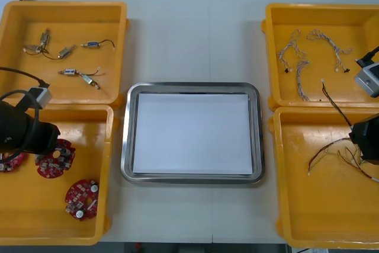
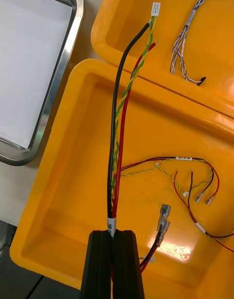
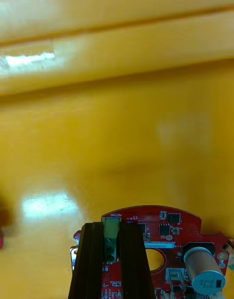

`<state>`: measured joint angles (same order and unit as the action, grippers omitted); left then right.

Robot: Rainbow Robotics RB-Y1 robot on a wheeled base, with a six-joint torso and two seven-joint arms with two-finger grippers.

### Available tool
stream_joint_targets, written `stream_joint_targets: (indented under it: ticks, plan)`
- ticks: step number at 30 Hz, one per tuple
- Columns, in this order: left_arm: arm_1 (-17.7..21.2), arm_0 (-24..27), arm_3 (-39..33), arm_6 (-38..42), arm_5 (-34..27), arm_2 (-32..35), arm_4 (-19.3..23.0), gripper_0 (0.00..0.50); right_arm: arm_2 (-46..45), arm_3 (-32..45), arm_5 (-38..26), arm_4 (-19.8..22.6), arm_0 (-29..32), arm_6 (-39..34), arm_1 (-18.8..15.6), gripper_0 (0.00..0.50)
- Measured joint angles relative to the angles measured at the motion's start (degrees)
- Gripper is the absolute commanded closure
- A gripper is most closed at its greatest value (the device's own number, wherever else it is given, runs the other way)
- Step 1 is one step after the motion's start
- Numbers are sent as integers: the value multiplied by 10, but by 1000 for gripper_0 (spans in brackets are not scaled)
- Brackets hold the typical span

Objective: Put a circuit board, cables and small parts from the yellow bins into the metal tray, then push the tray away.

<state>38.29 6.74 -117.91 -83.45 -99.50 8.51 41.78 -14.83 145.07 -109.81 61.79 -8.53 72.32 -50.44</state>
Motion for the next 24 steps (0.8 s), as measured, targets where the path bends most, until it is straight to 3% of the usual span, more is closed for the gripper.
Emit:
stream_joint_targets:
  ticks: [12,24]
  plan:
    - [0,33,-77,0,-81,51,3,500,0,0,0,0,0,0,0,500]
    - [0,65,-105,29,-99,32,5,500,0,0,0,0,0,0,0,500]
